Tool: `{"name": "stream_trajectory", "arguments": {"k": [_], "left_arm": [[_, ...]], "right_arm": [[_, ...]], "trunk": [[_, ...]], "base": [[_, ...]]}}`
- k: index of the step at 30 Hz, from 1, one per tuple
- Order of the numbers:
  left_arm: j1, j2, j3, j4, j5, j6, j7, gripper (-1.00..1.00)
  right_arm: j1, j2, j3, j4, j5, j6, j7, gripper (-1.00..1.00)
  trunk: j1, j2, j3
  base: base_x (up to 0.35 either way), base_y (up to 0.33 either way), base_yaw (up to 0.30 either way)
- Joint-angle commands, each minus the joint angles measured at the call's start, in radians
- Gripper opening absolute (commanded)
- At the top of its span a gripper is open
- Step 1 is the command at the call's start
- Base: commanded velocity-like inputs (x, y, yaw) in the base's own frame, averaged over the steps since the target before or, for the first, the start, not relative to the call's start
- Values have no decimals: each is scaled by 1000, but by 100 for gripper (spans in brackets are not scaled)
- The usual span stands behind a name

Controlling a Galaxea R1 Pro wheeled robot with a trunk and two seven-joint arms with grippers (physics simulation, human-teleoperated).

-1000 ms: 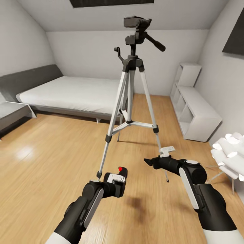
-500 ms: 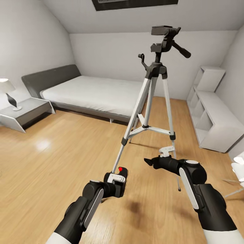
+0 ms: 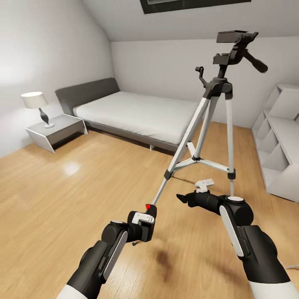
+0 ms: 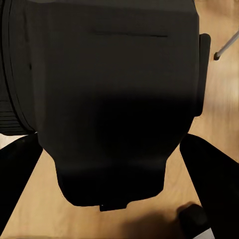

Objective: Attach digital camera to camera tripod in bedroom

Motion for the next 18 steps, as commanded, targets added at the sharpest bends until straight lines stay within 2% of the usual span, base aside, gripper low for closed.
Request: {"name": "stream_trajectory", "arguments": {"k": [1, 7, 18], "left_arm": [[-1, 0, 0, -1, 6, 5, 1, -100], [-1, 0, -3, 0, 6, 5, 2, -100], [-1, 2, -2, 1, 5, 5, 2, -100]], "right_arm": [[-1, -1, 0, -1, -6, 5, -3, 100], [-1, -1, 0, -1, -7, 5, -3, 100], [-1, -2, -2, -1, -8, 4, 4, 100]], "trunk": [[0, 0, -1], [0, 0, -1], [0, 0, -1]], "base": [[0, -296, 184], [36, -319, 90], [88, -338, 11]]}}
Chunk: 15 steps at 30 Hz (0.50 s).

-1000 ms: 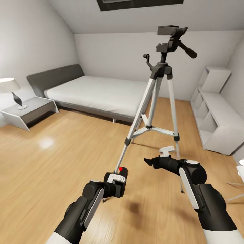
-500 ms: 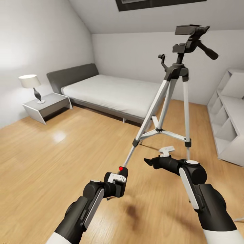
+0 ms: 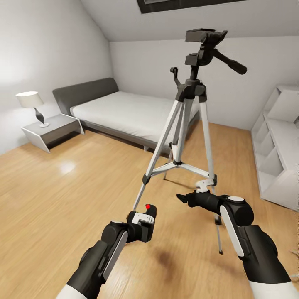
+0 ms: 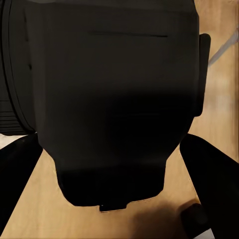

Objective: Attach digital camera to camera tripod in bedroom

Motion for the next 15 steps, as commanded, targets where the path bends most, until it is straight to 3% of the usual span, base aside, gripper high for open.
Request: {"name": "stream_trajectory", "arguments": {"k": [1, 5, 9, 15], "left_arm": [[-1, 0, 1, -1, 6, 5, 1, -100], [-1, 0, 1, -2, 5, 5, 3, -100], [-1, 1, 1, -6, 5, 6, 5, -100], [-1, 0, 1, -6, 6, 7, 5, -100]], "right_arm": [[-1, -1, 1, 0, -6, 5, -2, 100], [0, -1, 1, 0, -6, 5, 2, 100], [-1, -4, 0, 0, -6, 9, 71, 100], [-1, -25, 1, 0, -6, 12, 107, 100]], "trunk": [[0, 0, -1], [0, 0, -1], [-12, 21, 9], [-35, 63, 27]], "base": [[27, -341, 1], [17, -260, 0], [4, -67, 0], [1, -23, 0]]}}
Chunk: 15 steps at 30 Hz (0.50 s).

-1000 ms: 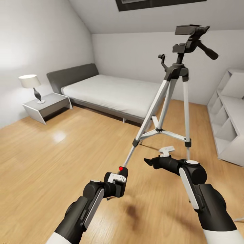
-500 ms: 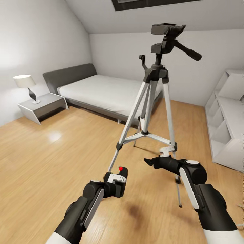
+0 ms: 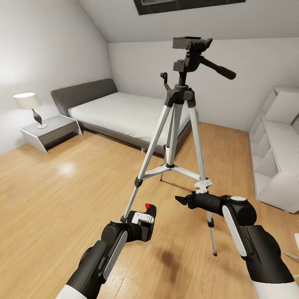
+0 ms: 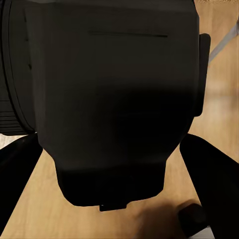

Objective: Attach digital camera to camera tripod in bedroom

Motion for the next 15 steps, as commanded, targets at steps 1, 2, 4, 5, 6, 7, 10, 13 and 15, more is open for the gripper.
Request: {"name": "stream_trajectory", "arguments": {"k": [1, 2, 4, 5, 6, 7, 10, 13, 15], "left_arm": [[-1, 0, 0, 0, 6, 5, 1, -100], [-1, 0, 1, 0, 6, 5, 1, -100], [-1, 0, 1, 1, 6, 5, 2, -100], [-1, 0, 1, 2, 6, 5, 2, -100], [-1, 0, 0, 3, 6, 5, 2, -100], [-1, 0, 0, 3, 6, 5, 2, -100], [-1, -1, 0, 4, 7, 5, 1, -100], [-1, -1, 0, 4, 8, 5, 1, -100], [-1, -2, 0, 4, 8, 5, -1, -100]], "right_arm": [[-1, -3, 1, -1, -7, 6, 0, 100], [-1, -5, 1, -1, -7, 6, 2, 100], [-1, -7, 1, -1, -7, 6, 4, 100], [-1, -8, 1, -1, -7, 6, 5, 100], [-1, -9, 1, -1, -7, 5, 6, 100], [-1, -10, 1, -1, -6, 5, 8, 100], [-1, -10, 1, -1, -6, 4, 8, 100], [0, -11, 1, -1, -6, 3, 9, 100], [0, -11, 1, -1, -6, 2, 9, 100]], "trunk": [[-4, 7, 2], [-8, 14, 6], [-16, 28, 12], [-19, 35, 15], [-23, 42, 18], [-27, 49, 21], [-39, 70, 31], [-50, 91, 40], [-58, 105, 46]], "base": [[1, -10, 0], [0, -8, 0], [0, -6, 0], [0, -4, 0], [0, -3, 0], [0, -2, 0], [0, -2, 0], [0, 0, 0], [0, 0, 0]]}}
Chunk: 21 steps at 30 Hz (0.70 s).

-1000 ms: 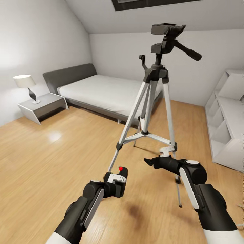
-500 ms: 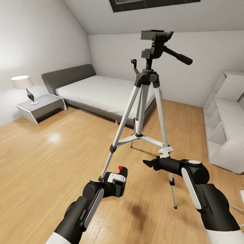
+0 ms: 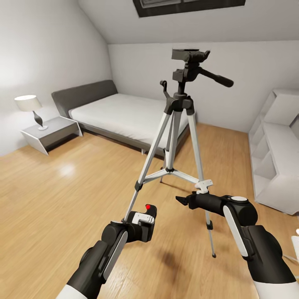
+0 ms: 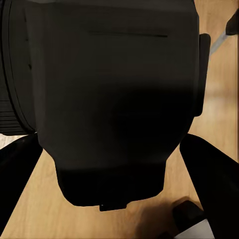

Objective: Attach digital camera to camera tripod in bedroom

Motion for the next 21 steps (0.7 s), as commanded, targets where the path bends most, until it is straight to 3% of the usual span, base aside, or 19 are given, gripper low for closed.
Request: {"name": "stream_trajectory", "arguments": {"k": [1, 5, 14, 21], "left_arm": [[-1, 0, 0, -1, 5, 5, 0, -100], [-1, 0, 0, 0, 6, 5, -1, -100], [0, 0, -2, -3, 4, 4, -2, -100], [0, 1, -2, 2, 3, 3, 3, -100]], "right_arm": [[0, -1, 1, -1, -6, 5, -3, 100], [0, -1, 2, -1, -6, 5, -3, 100], [1, -1, 6, -1, -6, 3, -3, 100], [1, -1, 9, -1, -6, 3, -3, 100]], "trunk": [[-4, 7, 2], [-19, 35, 15], [-19, 35, 15], [-19, 35, 15]], "base": [[0, 0, 0], [0, 0, 0], [-2, -3, 0], [-41, -199, 0]]}}
